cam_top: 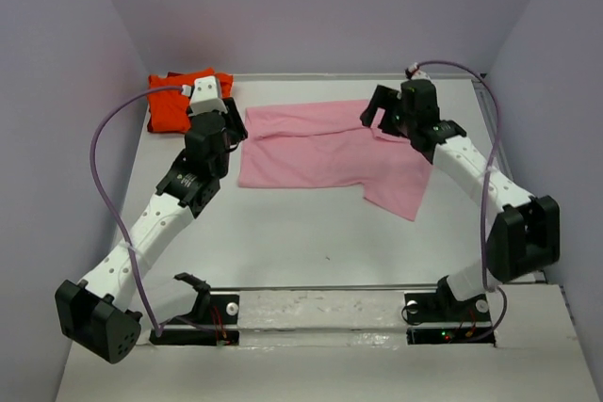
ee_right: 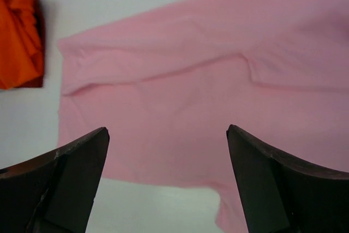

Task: Fold and stack the t-shirts
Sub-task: Pick up the 1/3-folded T-shirt from the center of the board.

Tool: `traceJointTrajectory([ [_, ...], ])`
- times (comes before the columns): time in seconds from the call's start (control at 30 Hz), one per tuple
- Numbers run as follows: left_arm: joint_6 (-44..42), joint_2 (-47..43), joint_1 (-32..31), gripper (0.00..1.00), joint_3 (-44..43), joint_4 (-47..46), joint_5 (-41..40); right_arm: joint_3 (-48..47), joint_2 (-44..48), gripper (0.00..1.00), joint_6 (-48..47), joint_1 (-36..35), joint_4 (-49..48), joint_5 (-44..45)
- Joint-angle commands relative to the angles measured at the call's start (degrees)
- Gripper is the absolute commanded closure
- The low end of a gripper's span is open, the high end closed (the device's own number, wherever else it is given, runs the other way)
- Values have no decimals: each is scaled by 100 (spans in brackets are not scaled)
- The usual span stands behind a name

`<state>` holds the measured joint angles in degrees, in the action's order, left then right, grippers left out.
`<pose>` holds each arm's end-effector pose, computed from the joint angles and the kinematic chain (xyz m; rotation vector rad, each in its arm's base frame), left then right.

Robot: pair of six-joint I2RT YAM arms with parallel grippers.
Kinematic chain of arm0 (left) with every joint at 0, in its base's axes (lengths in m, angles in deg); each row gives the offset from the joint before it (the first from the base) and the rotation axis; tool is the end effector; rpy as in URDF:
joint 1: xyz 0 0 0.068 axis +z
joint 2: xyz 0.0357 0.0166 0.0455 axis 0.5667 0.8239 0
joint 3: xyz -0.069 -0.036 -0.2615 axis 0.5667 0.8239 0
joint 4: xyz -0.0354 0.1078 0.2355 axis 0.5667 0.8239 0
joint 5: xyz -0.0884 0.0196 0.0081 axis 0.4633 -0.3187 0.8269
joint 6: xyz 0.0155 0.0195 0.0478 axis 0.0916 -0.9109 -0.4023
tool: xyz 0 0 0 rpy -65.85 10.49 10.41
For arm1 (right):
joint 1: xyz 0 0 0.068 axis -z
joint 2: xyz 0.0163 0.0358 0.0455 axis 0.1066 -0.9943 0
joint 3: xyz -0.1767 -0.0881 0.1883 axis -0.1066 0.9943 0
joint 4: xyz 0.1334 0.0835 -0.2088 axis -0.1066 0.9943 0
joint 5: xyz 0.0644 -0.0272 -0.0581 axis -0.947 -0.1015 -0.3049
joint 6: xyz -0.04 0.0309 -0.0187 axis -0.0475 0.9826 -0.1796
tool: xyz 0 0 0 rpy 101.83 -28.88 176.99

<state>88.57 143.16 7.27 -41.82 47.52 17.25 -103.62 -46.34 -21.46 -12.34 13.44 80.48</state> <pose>0.2266 -0.0985 0.3812 -0.1547 1.6133 -0.1516 0.3579 0.1186 0.3315 0.1526 2.0922 0.4502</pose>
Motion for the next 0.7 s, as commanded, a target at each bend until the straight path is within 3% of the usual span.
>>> traceJointTrajectory([
  [0.0, 6, -37, 9, 42, -51, -263, -97, 1722, 954, 4, 1229, -17, 187, 1148],
  [0.27, 14, -72, 17, 42, -51, -246, -123, 4069, 2766, 3, 2548, -17, 1311, 1711],
  [0.5, 41, -54, 9, 42, -42, -237, -106, 4582, 3382, 5, 3148, -17, 1708, 2097],
  [0.67, 76, -90, 9, 42, -34, -237, -70, 4538, 2812, 6, 3227, -17, 1630, 2344],
])
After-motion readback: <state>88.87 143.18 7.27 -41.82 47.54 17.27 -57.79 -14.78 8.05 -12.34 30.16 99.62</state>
